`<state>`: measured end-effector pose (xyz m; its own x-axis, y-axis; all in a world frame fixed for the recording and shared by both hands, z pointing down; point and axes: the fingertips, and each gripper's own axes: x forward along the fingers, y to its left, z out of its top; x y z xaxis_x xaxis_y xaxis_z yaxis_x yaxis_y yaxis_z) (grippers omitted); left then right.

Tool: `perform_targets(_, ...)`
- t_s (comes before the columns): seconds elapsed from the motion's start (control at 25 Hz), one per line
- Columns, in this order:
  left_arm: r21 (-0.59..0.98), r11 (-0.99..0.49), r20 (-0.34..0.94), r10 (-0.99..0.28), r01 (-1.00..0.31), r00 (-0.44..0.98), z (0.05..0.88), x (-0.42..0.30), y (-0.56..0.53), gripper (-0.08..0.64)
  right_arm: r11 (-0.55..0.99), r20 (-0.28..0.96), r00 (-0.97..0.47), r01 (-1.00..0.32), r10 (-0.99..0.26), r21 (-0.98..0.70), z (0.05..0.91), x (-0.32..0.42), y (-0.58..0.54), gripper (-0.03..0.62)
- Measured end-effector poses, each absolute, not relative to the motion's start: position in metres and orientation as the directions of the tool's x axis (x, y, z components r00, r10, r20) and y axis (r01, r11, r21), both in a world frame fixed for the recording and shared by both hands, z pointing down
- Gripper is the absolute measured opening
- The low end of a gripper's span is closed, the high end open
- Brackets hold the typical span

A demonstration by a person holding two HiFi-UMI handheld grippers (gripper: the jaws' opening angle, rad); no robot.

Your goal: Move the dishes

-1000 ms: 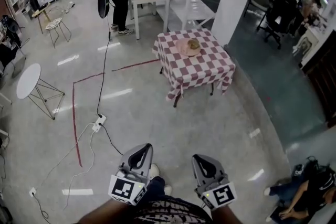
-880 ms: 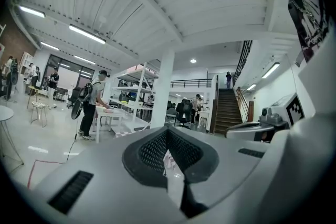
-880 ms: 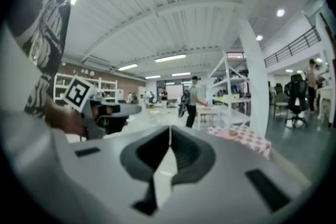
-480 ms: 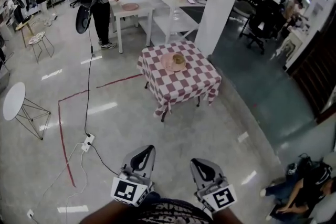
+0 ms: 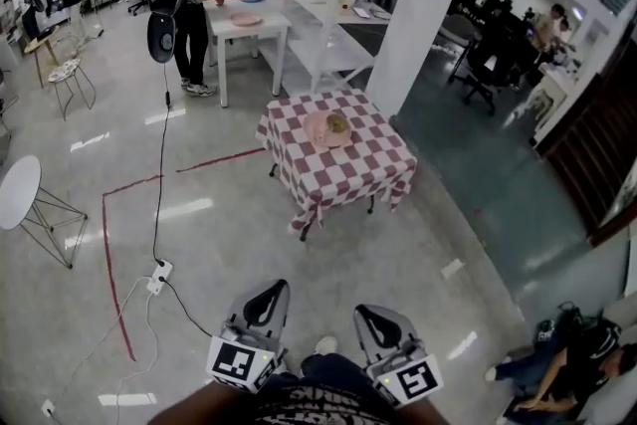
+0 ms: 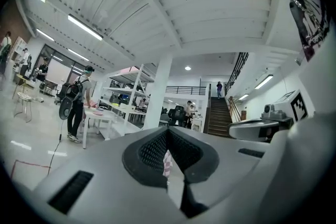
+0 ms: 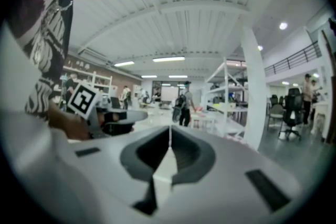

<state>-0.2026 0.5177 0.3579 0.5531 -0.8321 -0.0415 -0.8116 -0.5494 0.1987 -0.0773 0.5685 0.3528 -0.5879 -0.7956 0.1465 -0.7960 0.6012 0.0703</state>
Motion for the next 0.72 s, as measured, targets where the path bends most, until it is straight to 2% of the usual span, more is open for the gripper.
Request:
perform_targets(0.44, 0.134, -0.497, 0.015, -0.864, -0.857, 0.503, 0.374, -0.224, 0.494, 0.031, 0.486, 0.122, -0.476, -0.871, -0.871, 0.071, 0.360, -0.050, 0.527, 0.035)
perform_targets(0.72, 0.170, -0.466, 0.048, -0.876, -0.868, 0.479, 0.379, -0.222, 0.466, 0.031, 0.449, 0.129, -0.445, -0.893, -0.886, 0.005, 0.372, -0.036, 0.501, 0.035)
